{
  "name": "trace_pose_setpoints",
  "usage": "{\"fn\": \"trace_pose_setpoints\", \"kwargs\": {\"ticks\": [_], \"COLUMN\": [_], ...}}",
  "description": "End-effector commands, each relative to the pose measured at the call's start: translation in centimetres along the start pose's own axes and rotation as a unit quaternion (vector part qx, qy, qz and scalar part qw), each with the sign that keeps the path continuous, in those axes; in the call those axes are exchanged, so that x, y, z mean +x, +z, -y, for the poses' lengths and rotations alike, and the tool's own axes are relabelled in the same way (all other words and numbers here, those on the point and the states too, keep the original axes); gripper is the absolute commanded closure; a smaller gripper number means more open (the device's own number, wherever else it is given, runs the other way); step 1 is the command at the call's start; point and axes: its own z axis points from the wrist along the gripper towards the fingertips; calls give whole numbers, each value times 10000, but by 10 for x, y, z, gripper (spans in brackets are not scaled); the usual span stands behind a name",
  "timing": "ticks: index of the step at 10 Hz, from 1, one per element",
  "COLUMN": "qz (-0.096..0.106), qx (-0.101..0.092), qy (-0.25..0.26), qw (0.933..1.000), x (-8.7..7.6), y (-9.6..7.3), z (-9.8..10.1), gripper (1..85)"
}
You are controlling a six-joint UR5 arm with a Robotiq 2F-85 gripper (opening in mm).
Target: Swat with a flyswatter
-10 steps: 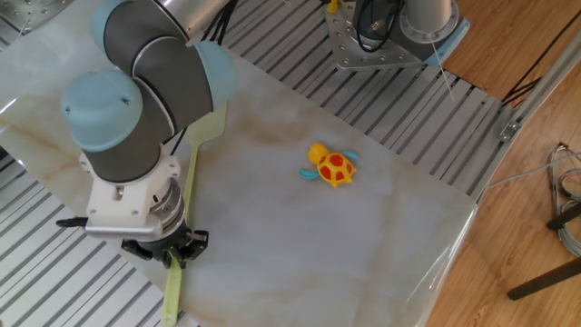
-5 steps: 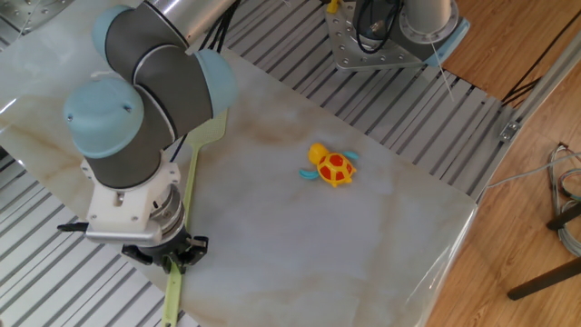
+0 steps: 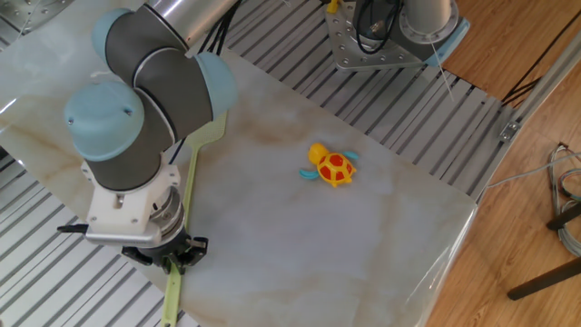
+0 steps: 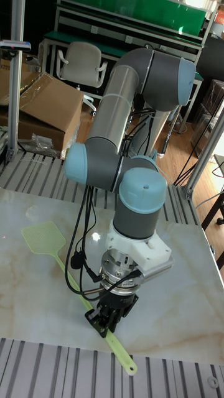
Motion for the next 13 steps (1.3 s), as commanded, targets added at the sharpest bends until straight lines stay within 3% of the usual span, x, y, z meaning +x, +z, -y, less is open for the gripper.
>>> {"fn": "trace_pose_setpoints", "kwargs": {"ticks": [1, 3, 13], "qz": [26, -11, 128], "qx": [-35, 14, -150], "qy": [3, -18, 196], "qw": [10000, 10000, 9996], "x": [1, 2, -14], "y": [-6, -5, 8], "z": [1, 3, -8], "gripper": [467, 403, 423]}}
